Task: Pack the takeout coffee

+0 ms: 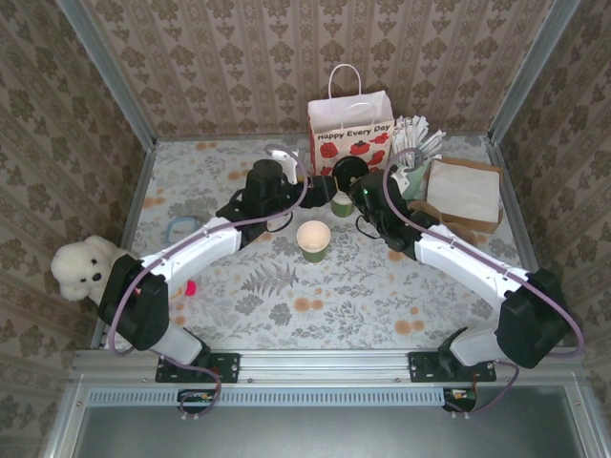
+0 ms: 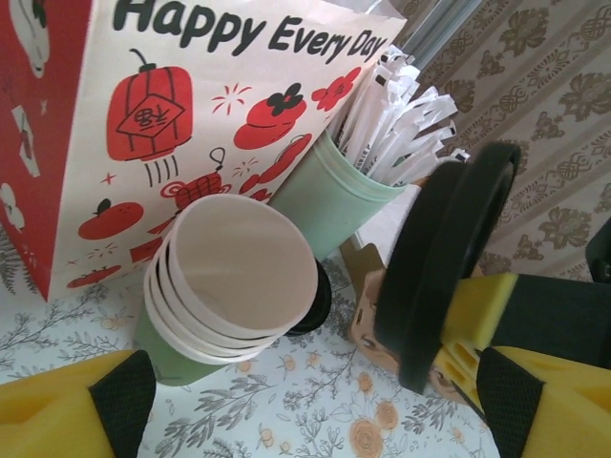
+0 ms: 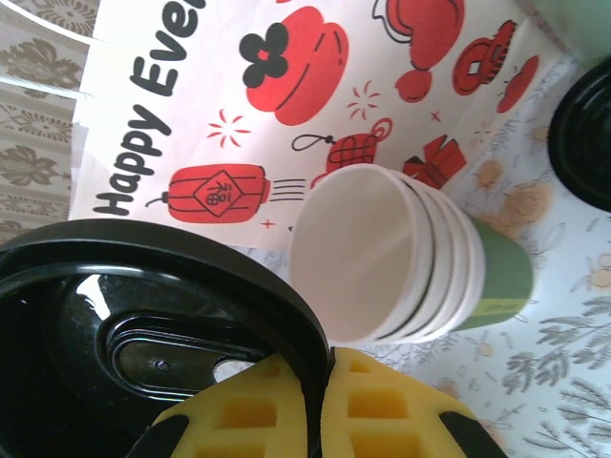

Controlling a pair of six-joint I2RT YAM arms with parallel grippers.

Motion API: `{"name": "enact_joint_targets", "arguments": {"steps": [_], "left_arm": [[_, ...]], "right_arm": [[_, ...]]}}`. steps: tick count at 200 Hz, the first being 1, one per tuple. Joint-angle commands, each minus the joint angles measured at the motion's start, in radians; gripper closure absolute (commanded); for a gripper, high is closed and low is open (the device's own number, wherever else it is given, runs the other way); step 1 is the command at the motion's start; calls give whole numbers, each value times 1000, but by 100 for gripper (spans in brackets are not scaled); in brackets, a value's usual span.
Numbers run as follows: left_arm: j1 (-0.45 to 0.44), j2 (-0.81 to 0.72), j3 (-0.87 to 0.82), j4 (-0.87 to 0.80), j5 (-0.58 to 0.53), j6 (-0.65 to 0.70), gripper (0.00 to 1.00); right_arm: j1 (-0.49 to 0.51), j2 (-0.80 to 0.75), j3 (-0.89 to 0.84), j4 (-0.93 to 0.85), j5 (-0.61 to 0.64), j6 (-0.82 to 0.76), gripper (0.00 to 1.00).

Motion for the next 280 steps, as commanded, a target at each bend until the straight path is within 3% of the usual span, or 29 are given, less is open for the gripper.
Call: {"name": "enact_joint_targets", "arguments": {"steps": [1, 21, 54, 83, 108, 122, 134, 148, 180, 201, 234, 280], "left_arm": [[-10, 41, 67, 52, -14, -13, 14], [-20, 71, 97, 47, -12, -3, 22], [-28, 96, 134, 18, -33, 26, 48], [-31, 101, 147, 13, -33, 57, 66], [-28, 97, 185, -63, -60, 142, 79], [-22, 89, 203, -120, -83, 197, 84], [-13, 81, 211, -165, -90, 244, 85], [-1, 71, 224, -225, -87, 296, 85], [7, 51, 266, -354, -72, 431, 84], [7, 42, 285, -389, -35, 485, 82], [9, 46, 318, -426, -2, 505, 82], [10, 37, 316, -401, 65, 489, 81]], "right_arm": [[13, 32, 52, 53, 36, 17, 95], [19, 43, 56, 58, 37, 18, 95], [31, 49, 63, 54, 50, -2, 94], [34, 51, 47, 94, 42, -29, 91], [27, 42, 52, 90, -5, -185, 74], [3, 5, 52, 34, -27, -306, 58], [-44, -46, 38, 16, -91, -424, 43], [-114, -87, 48, -20, -228, -617, 35], [-161, -111, 200, -258, -359, -1139, 34], [-156, -67, 320, -391, -466, -1385, 38], [-147, 29, 442, -495, -480, -1569, 45], [-136, 105, 516, -555, -519, -1616, 47]]}}
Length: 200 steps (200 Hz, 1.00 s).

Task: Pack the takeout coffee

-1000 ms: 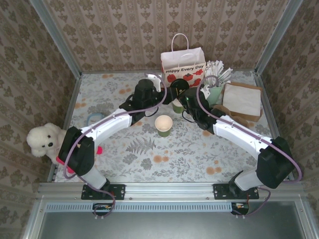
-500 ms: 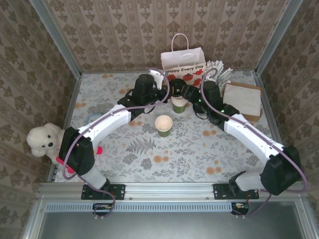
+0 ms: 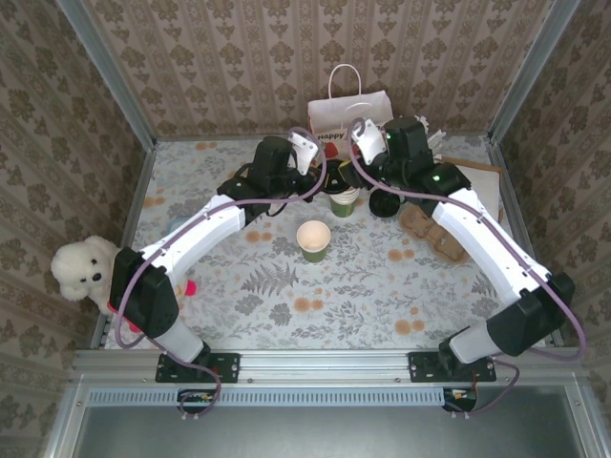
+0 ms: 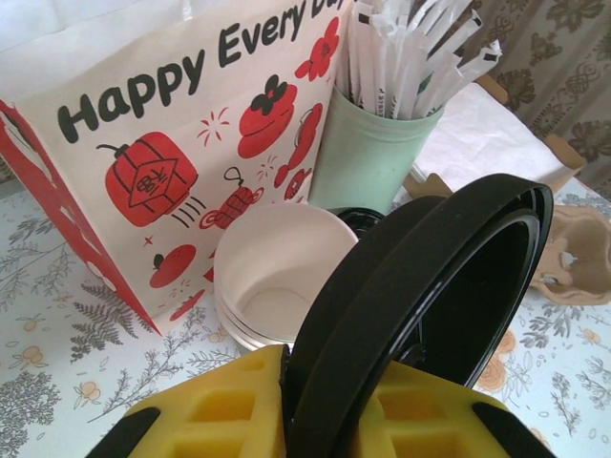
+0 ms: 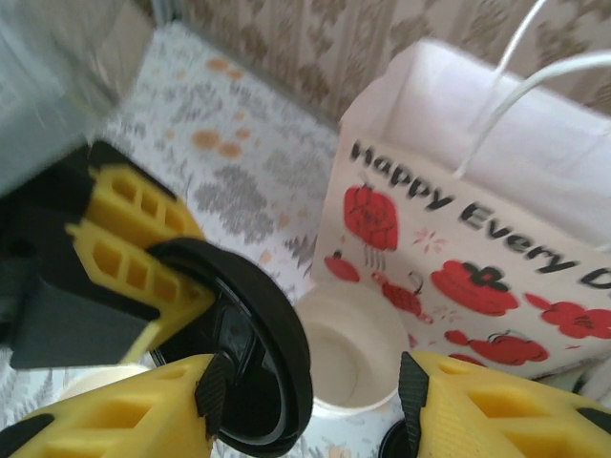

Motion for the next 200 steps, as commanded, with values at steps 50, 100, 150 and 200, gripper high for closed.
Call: {"name": "enact_joint_targets", "arguments": {"steps": [50, 100, 150, 200], "left_arm": [[3, -41, 34, 10, 121, 31, 81], [5, -54, 33, -22, 147, 47, 80], [130, -225, -127, 53, 376, -38, 38], [409, -420, -312, 153, 471, -238, 1]], "right_arm": [[47, 79, 61, -63, 96, -91, 70], [66, 64, 51, -38, 114, -135, 95], [67, -37, -70, 199, 120, -201, 100], [59, -149, -264, 568, -72, -420, 100]]}}
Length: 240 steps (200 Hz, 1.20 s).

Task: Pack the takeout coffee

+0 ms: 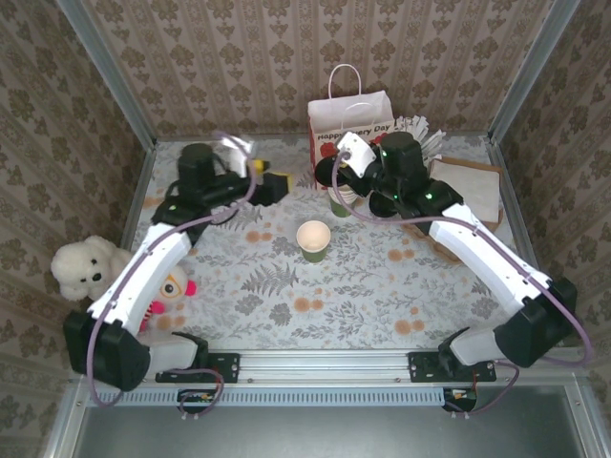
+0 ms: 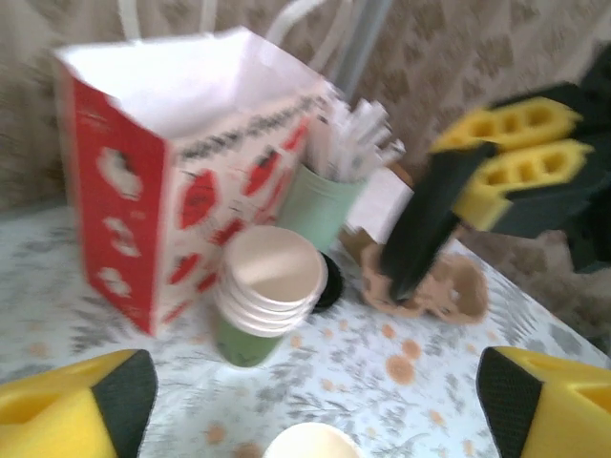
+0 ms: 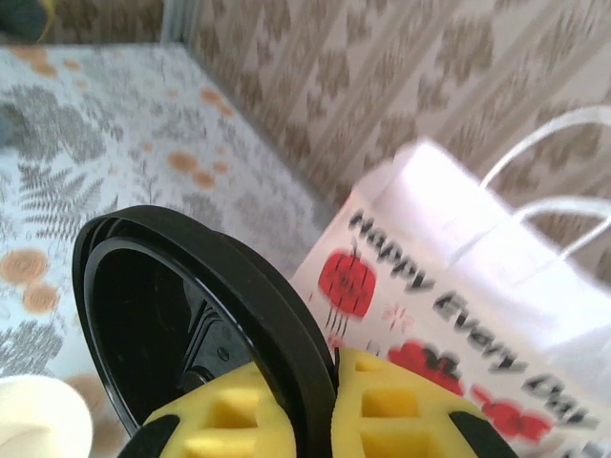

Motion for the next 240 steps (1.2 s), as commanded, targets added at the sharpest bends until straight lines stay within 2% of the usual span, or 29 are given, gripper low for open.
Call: {"name": "enact_joint_targets", "arguments": {"steps": [1, 21, 43, 66, 87, 103, 116, 123, 145, 169, 183, 199, 222, 240], "left_arm": [[85, -44, -41, 53, 60, -127, 0], [150, -40, -30, 8, 42, -182, 0], [200, -18, 5, -9, 135, -207, 0], [219, 3, 71, -71, 247, -161, 0], [219, 34, 153, -178, 324, -82, 0], [216, 58, 193, -227, 391, -33, 0], [205, 73, 230, -284, 419, 24, 0], [197, 79, 254, -322, 422, 59, 0], [163, 95, 316, -420, 436, 167, 0], [132, 109, 364, -485, 537, 267, 0], [119, 121, 404, -581, 554, 360, 0], [115, 125, 443, -689, 552, 457, 0], [113, 127, 487, -869, 580, 653, 1], [100, 144, 537, -999, 571, 773, 6]], "right_arm": [[-3, -46, -62, 248, -117, -148, 100], [-2, -49, -137, 457, -173, -208, 100], [2, -36, -238, 730, -335, -381, 100], [28, -12, -247, 799, -416, -590, 100], [33, 1, -251, 906, -490, -621, 100], [35, -5, -244, 875, -567, -712, 100], [46, -13, -237, 775, -631, -900, 100], [58, -17, -233, 738, -641, -948, 100], [82, -25, -228, 749, -666, -955, 100], [93, -37, -227, 757, -700, -931, 100], [99, -43, -232, 755, -735, -933, 100], [117, -38, -235, 752, -744, -1003, 100], [122, -33, -214, 748, -784, -1015, 100], [132, -32, -196, 739, -811, -1015, 100]]}}
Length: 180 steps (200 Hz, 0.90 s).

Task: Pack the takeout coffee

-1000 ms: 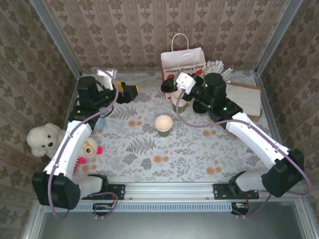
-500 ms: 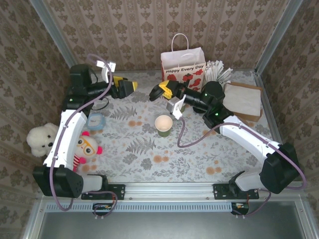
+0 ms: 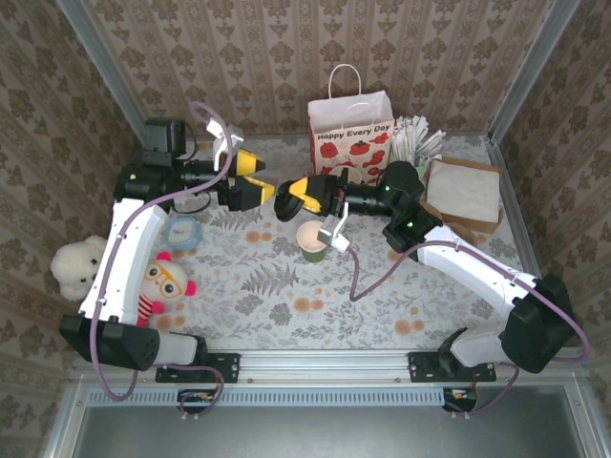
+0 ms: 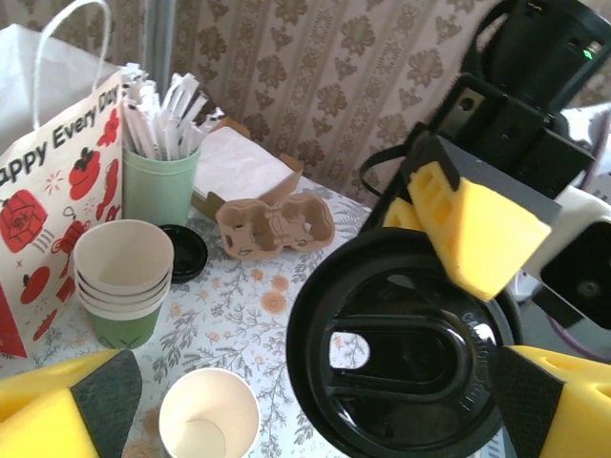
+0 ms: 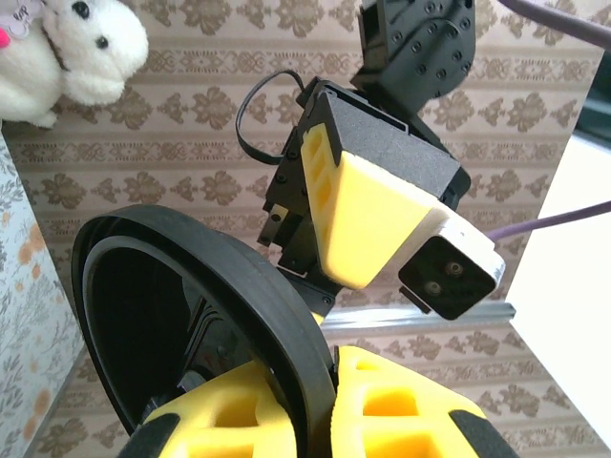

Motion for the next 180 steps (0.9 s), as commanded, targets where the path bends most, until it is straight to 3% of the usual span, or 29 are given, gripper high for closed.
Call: {"name": "enact_joint_targets", "arguments": {"steps": [1, 31, 81, 131, 180], "left_arm": [[-20, 19, 76, -265, 44, 266, 7], [-70, 67, 158, -388, -45, 364, 25], [-62, 76, 154, -333, 8, 356, 44], [-66, 94, 142, -350, 60, 393, 48], [-68, 126, 188, -489, 85, 533, 63]], "right_arm": [[14, -18, 49, -14, -92, -41, 100], [33, -14, 75, -46, -120, -45, 100], [49, -9, 90, -62, -132, -47, 100], [56, -8, 109, -99, -127, -75, 100], [64, 8, 136, -104, -133, -98, 100]]}}
